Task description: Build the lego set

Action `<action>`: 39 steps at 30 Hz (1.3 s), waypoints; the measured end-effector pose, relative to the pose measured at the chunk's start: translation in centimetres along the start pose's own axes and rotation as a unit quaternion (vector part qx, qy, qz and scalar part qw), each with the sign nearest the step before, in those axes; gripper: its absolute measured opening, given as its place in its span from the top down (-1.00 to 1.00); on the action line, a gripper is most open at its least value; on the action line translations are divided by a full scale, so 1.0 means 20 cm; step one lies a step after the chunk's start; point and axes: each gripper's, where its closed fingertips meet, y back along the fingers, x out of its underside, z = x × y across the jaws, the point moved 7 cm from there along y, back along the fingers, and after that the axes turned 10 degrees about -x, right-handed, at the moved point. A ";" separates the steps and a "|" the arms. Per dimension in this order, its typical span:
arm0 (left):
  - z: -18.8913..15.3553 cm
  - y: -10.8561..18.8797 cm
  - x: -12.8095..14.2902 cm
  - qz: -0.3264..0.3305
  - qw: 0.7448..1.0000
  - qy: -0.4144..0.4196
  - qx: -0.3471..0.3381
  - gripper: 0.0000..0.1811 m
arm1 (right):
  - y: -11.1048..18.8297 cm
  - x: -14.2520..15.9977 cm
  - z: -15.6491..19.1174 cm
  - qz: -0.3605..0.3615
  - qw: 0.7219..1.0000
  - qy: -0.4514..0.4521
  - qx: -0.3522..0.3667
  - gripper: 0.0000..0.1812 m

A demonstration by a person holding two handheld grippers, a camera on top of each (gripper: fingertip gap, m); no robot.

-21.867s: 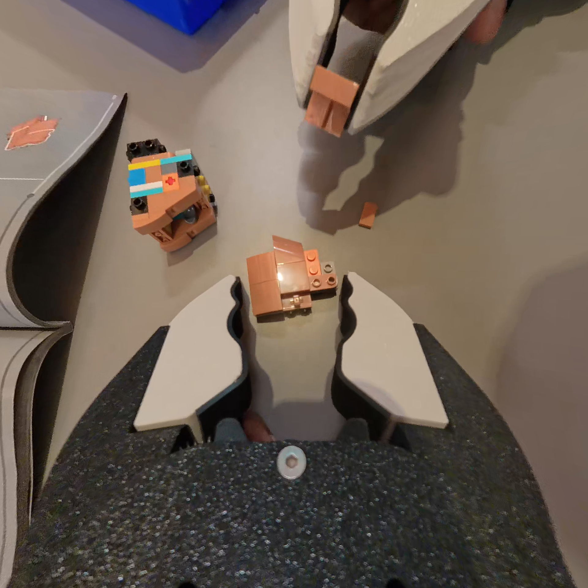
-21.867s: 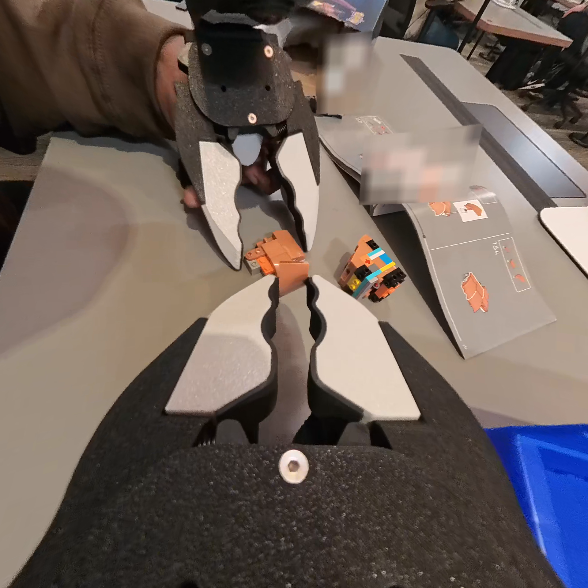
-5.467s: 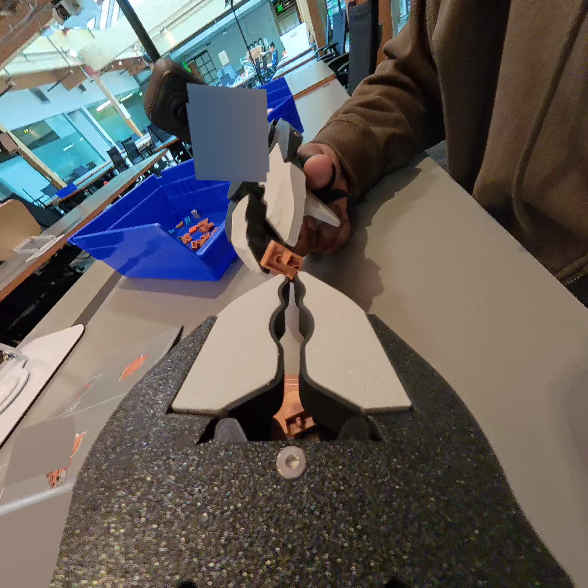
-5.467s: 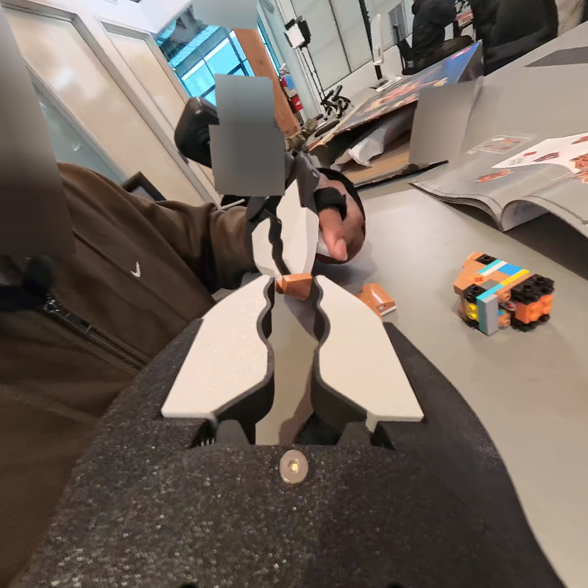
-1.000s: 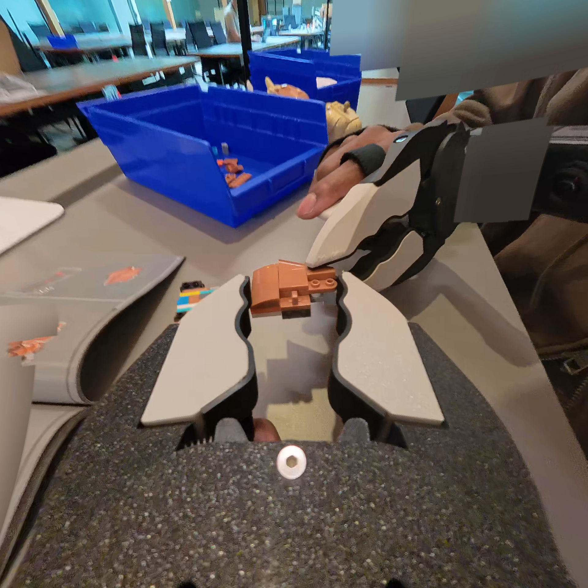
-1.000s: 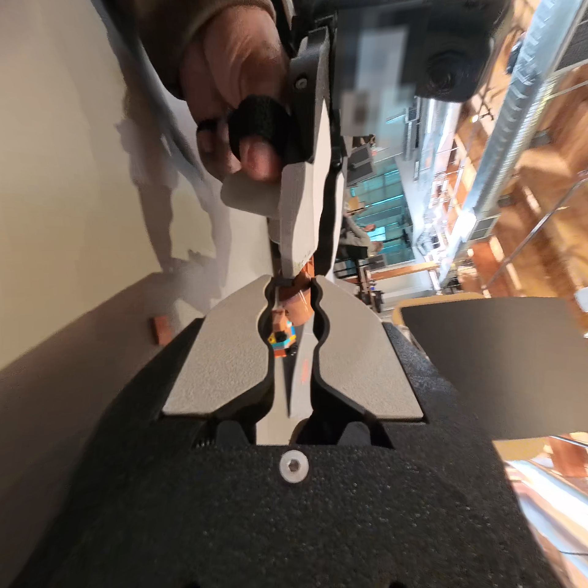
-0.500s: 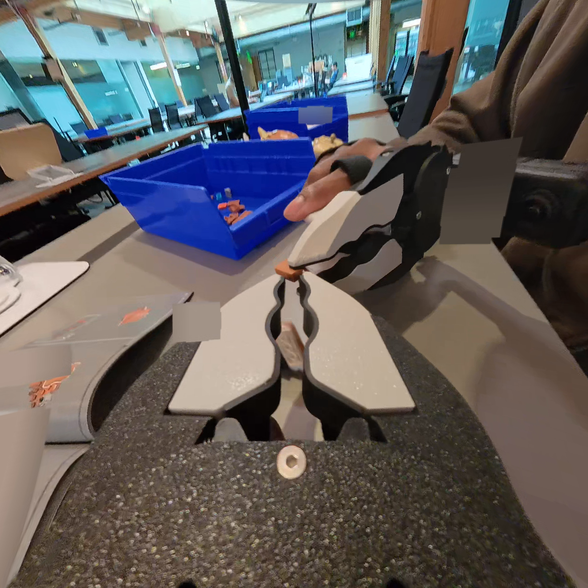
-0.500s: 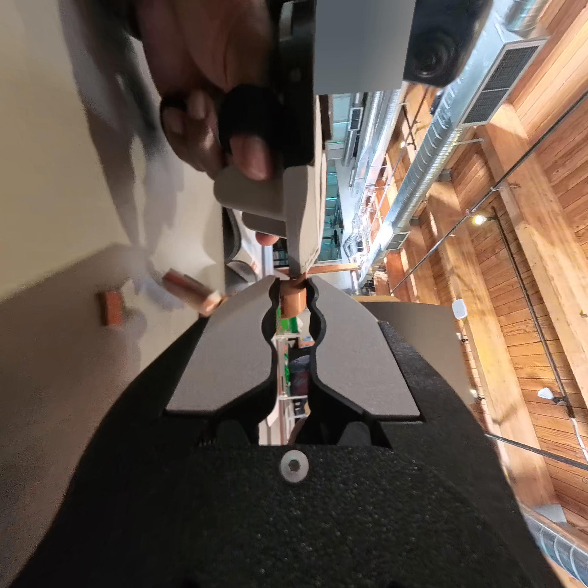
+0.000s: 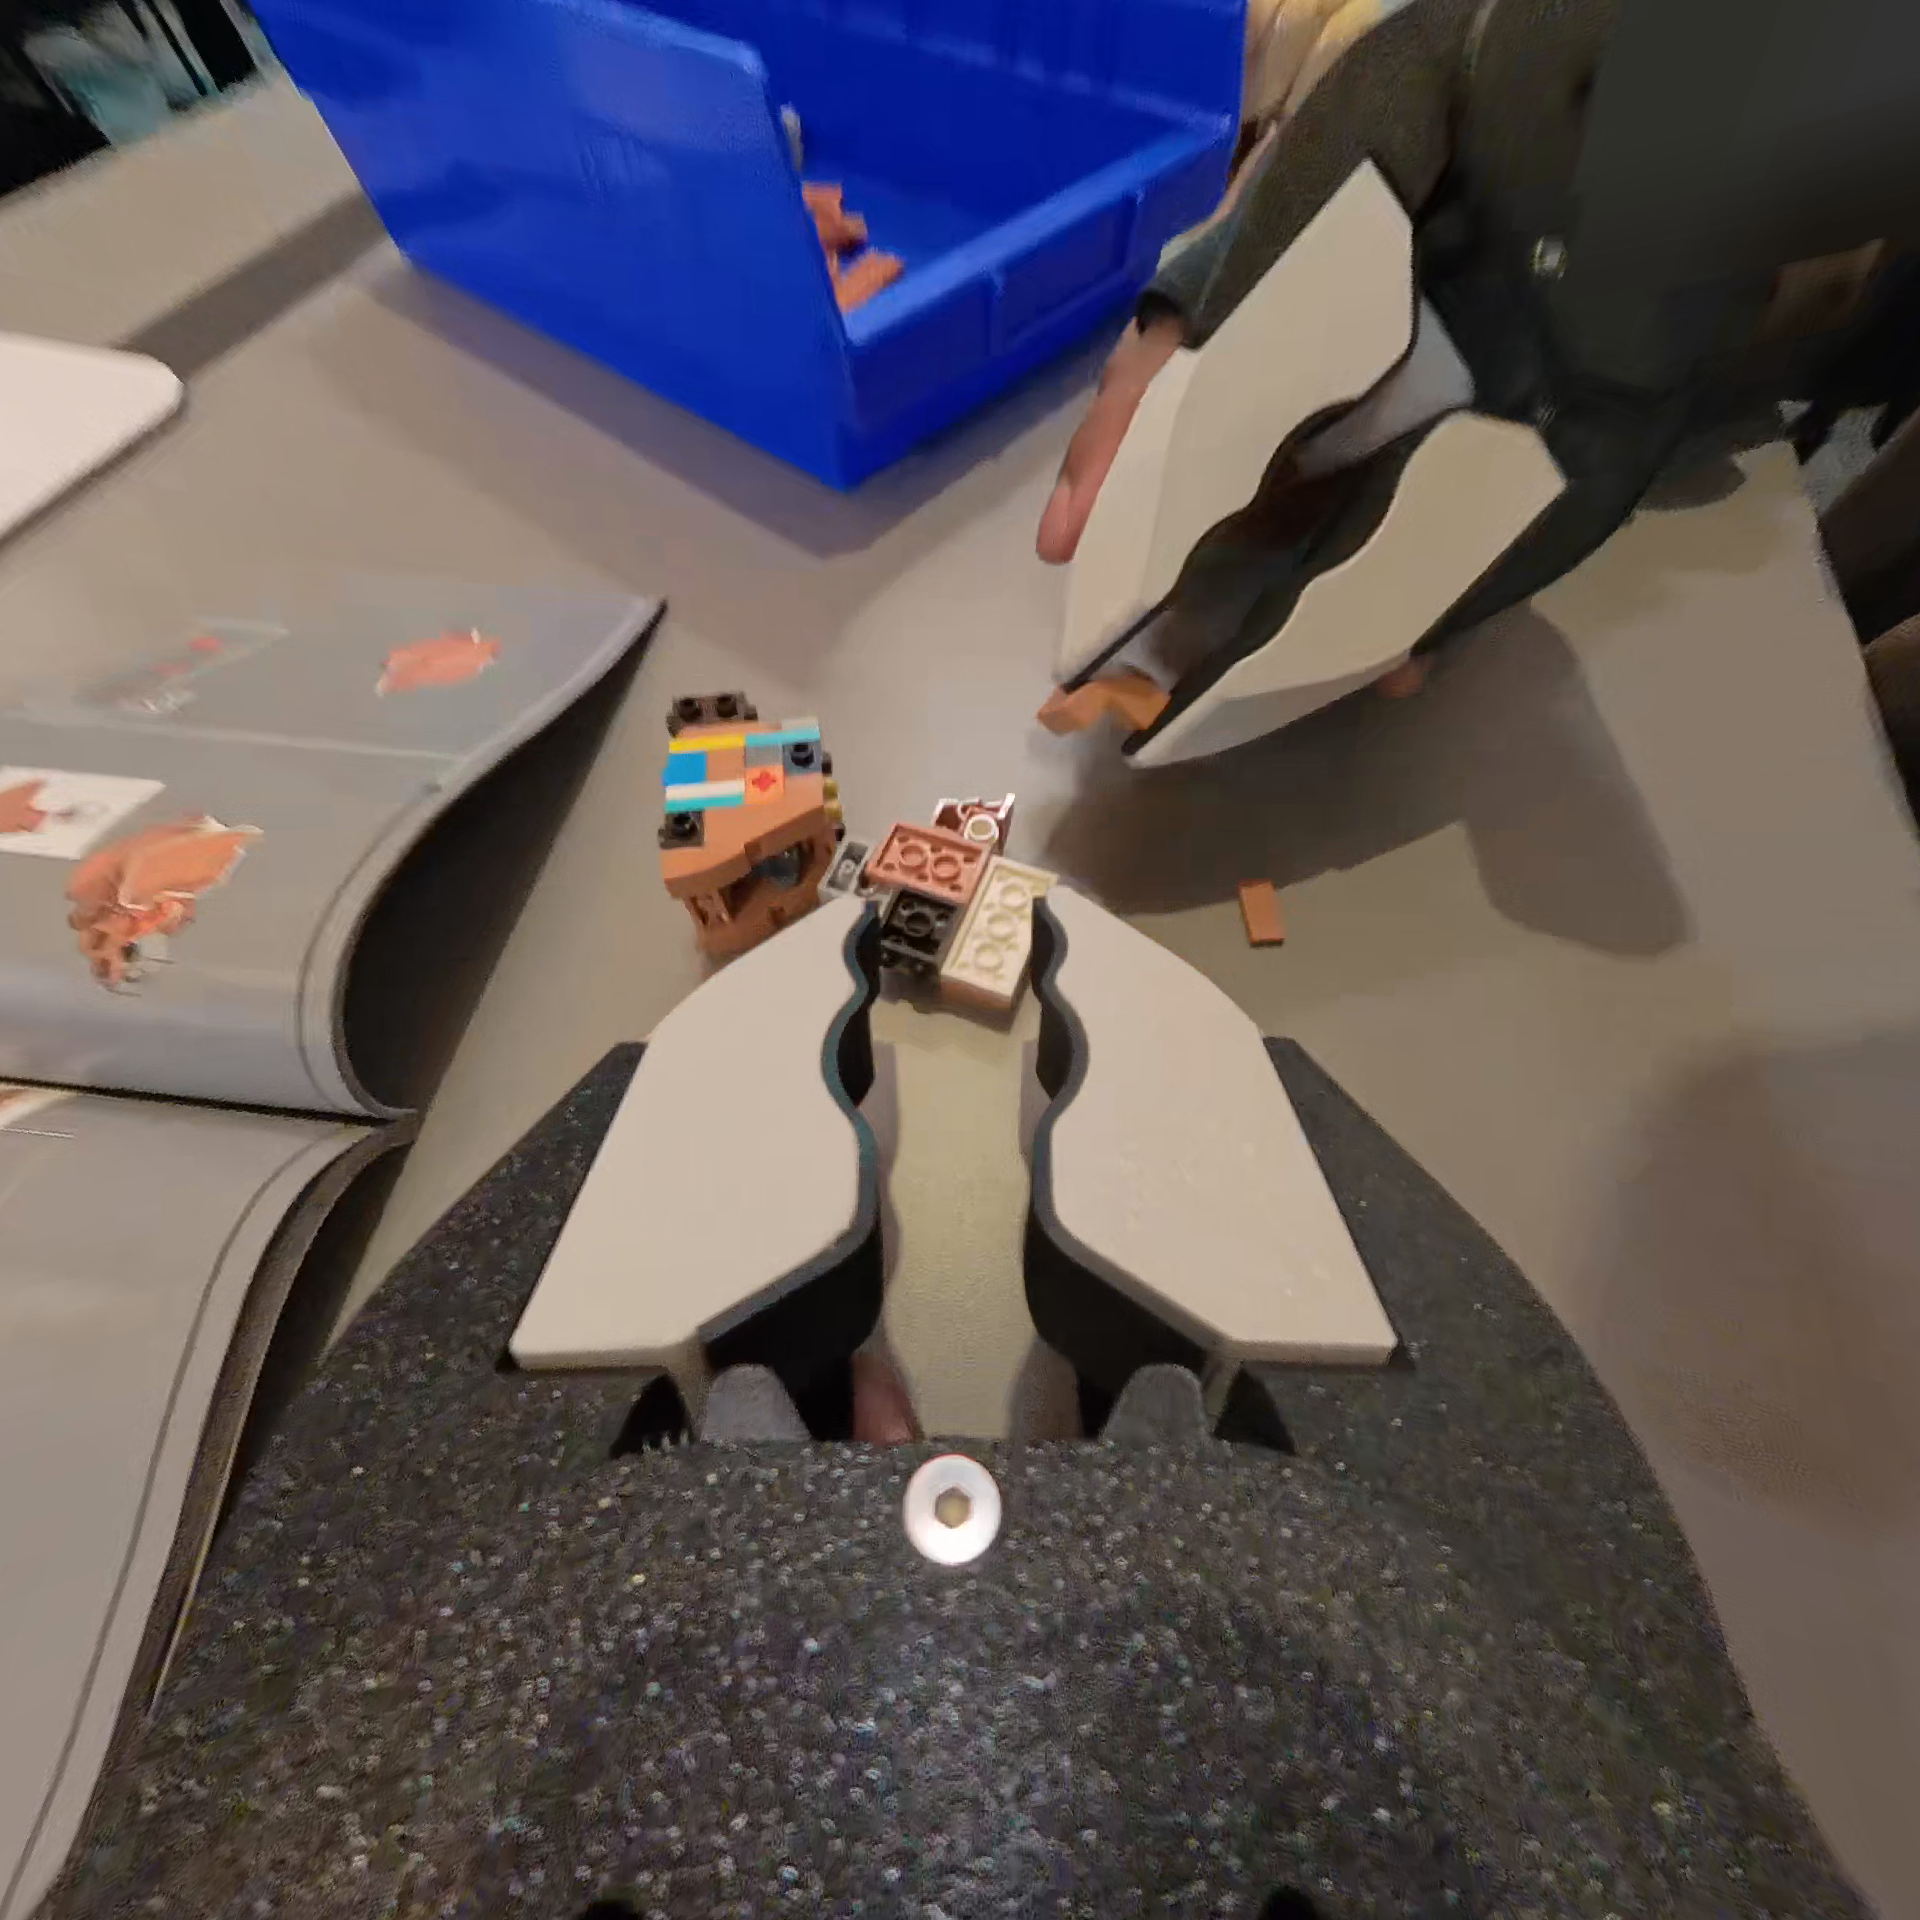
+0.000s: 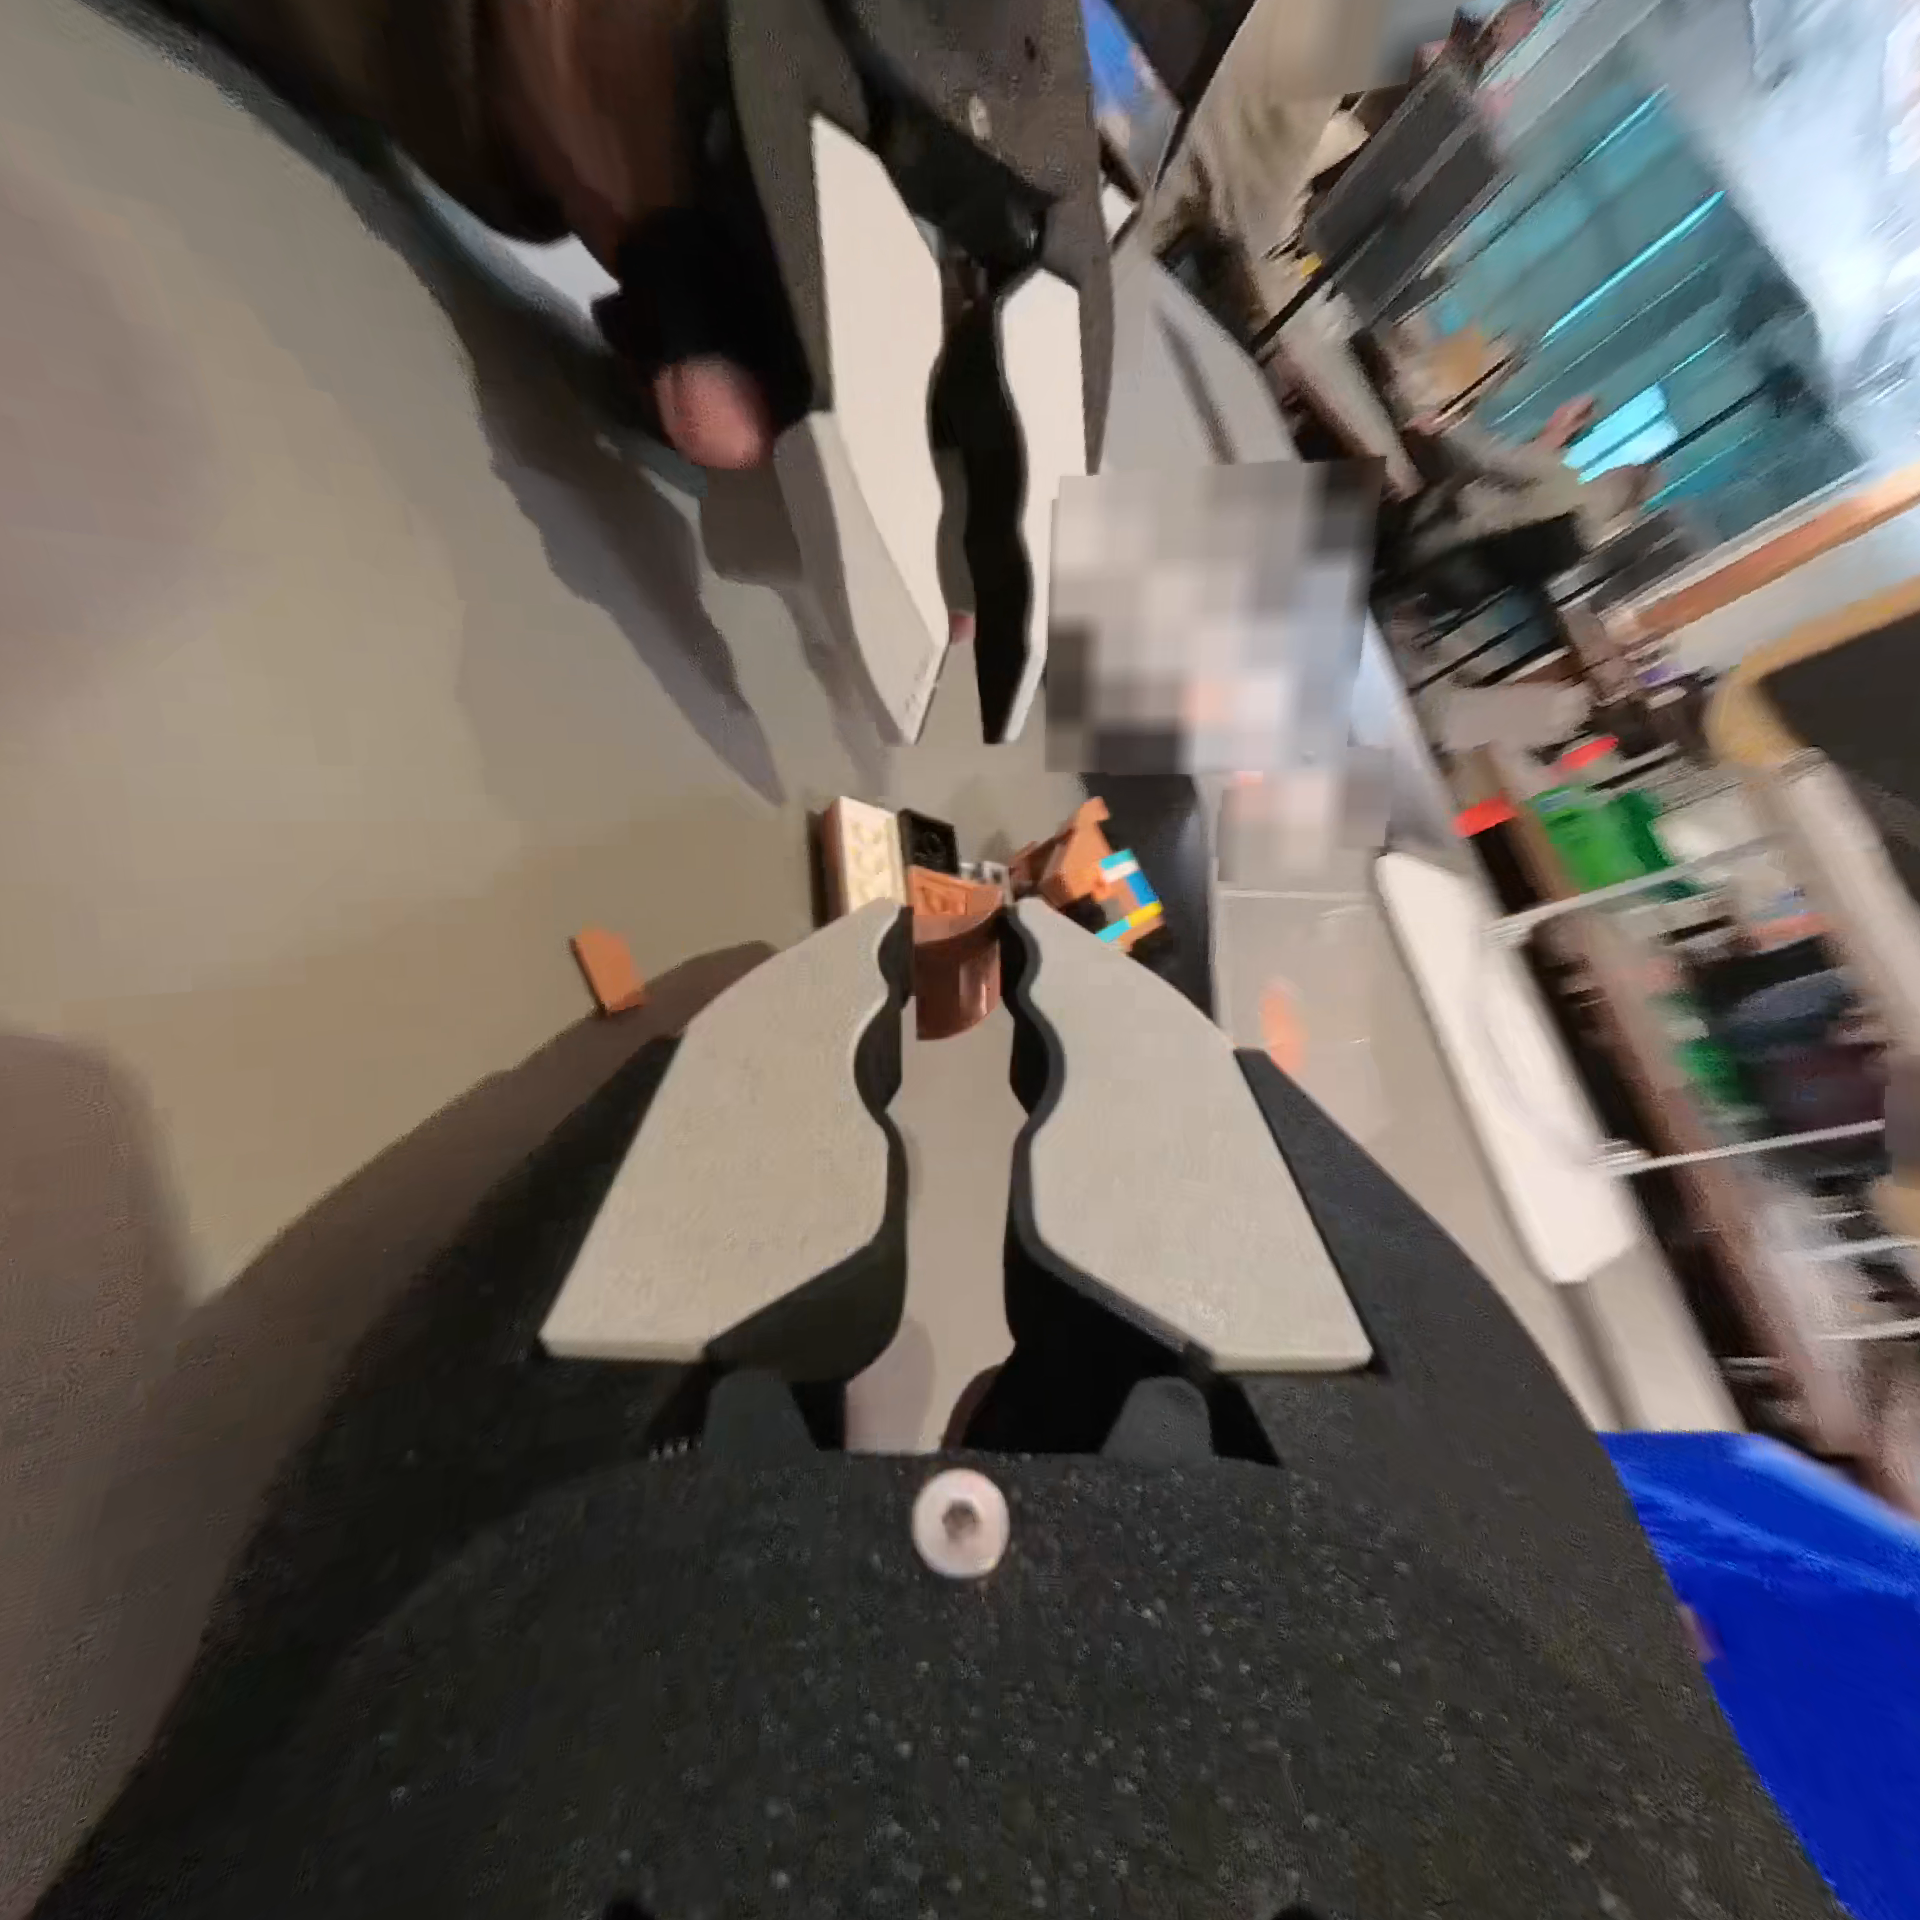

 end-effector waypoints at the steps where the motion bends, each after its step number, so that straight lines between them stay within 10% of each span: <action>1: 0.01 -0.01 0.00 0.015 1.000 0.009 0.007 0.68 | 0.00 0.01 -0.01 -0.004 0.999 -0.034 -0.021 0.83; 8: 0.04 -0.13 0.03 0.117 0.991 0.048 0.050 0.56 | -0.01 0.09 -0.04 0.023 0.950 -0.256 -0.174 0.83; 20: -0.03 -0.13 0.04 0.118 0.992 -0.004 0.036 0.65 | -0.07 0.12 -0.10 0.008 0.876 -0.424 -0.230 0.65; 39: -0.07 -0.10 0.02 0.080 0.994 -0.073 0.008 0.69 | -0.15 0.08 -0.12 0.019 0.898 -0.388 -0.205 0.80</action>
